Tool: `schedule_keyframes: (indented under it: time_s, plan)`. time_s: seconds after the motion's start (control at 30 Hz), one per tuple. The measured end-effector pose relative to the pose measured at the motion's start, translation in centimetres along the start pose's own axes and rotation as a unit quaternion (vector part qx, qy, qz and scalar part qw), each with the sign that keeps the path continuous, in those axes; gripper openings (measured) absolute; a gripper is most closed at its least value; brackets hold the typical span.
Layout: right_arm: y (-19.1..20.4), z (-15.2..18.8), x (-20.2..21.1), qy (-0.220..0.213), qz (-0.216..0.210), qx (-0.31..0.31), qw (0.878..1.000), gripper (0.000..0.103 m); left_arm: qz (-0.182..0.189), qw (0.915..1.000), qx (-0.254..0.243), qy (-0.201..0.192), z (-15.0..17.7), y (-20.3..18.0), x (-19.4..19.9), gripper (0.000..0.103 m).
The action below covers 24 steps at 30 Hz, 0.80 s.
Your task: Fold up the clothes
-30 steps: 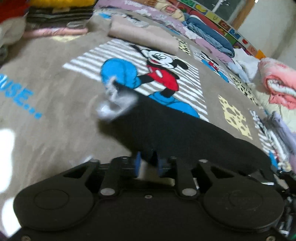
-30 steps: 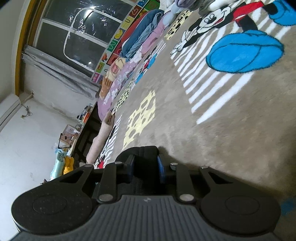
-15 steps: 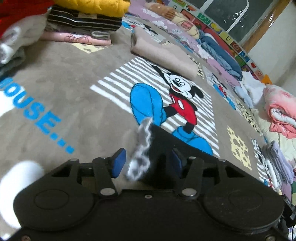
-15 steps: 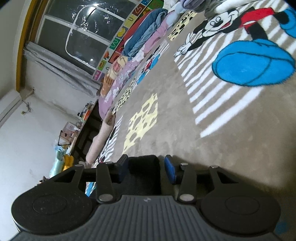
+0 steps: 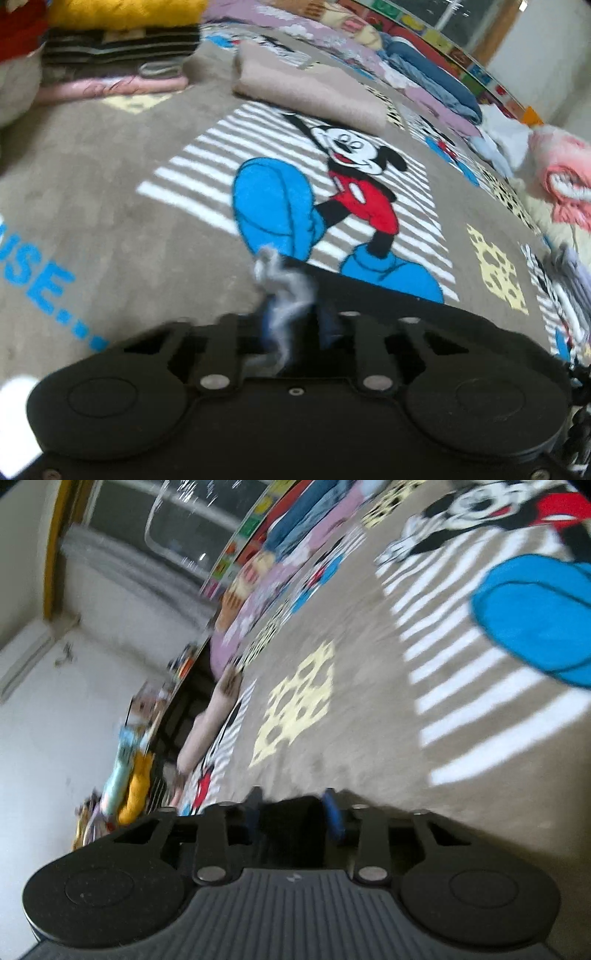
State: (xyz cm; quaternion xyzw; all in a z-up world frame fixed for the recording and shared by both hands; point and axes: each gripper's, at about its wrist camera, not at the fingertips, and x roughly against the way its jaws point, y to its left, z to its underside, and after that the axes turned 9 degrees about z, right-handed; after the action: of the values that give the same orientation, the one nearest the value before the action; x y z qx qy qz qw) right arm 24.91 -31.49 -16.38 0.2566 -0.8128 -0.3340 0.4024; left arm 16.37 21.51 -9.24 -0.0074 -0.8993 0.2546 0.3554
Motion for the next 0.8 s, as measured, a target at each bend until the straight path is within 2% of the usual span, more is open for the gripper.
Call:
schedule_keyframes:
  time_s: [0.1, 0.23, 0.33, 0.4, 0.47, 0.5, 0.57, 0.63, 0.67, 0.7, 0.8]
  plan:
    - [1.0, 0.2, 0.1, 0.006, -0.015, 0.029, 0.999, 0.014, 0.004, 0.9994, -0.031, -0.013, -0.3, -1.1, 0.3, 0.005]
    - [1.1, -0.2, 3.0, -0.07, 0.003, 0.03, 0.997, 0.008, 0.043, 0.9952, -0.043, -0.077, -0.9, -2.1, 2.3, 0.005]
    - [1.4, -0.1, 5.2, -0.115, -0.011, 0.042, 0.992, 0.006, 0.069, 0.9904, -0.035, -0.114, -0.8, -1.9, 3.5, 0.005]
    - [1.9, 0.3, 5.9, -0.128, -0.009, 0.055, 0.99, 0.006, 0.061, 0.9924, -0.022, -0.105, -0.4, -1.0, 3.2, 0.005]
    - [2.0, 0.5, 5.9, -0.136, 0.027, 0.068, 0.988, 0.006, 0.051, 0.9952, -0.007, -0.083, 0.2, 0.0, 2.3, 0.005]
    - [2.0, 0.6, 5.9, -0.143, 0.055, 0.072, 0.986, 0.01, 0.045, 0.9966, 0.002, -0.069, 0.6, 0.3, 1.9, 0.005]
    - [1.3, 0.3, 5.3, -0.132, 0.061, 0.054, 0.988, 0.012, 0.037, 0.9977, 0.02, -0.053, 1.1, 0.9, 1.4, 0.007]
    - [0.2, 0.1, 4.5, -0.107, 0.048, 0.022, 0.993, 0.033, 0.039, 0.9971, 0.044, -0.049, 1.6, 1.4, 1.2, 0.018]
    - [0.0, 0.0, 4.0, -0.096, 0.046, 0.018, 0.994, 0.053, 0.042, 0.9965, 0.051, -0.05, 1.6, 1.5, 1.1, 0.029]
    - [0.0, 0.0, 3.6, -0.091, 0.049, 0.02, 0.994, 0.059, 0.045, 0.9961, 0.057, -0.051, 1.6, 1.5, 1.1, 0.033]
    - [0.1, 0.2, 2.1, -0.058, 0.05, 0.024, 0.997, 0.058, 0.037, 0.9976, 0.043, -0.041, 1.1, 1.2, 0.5, 0.033]
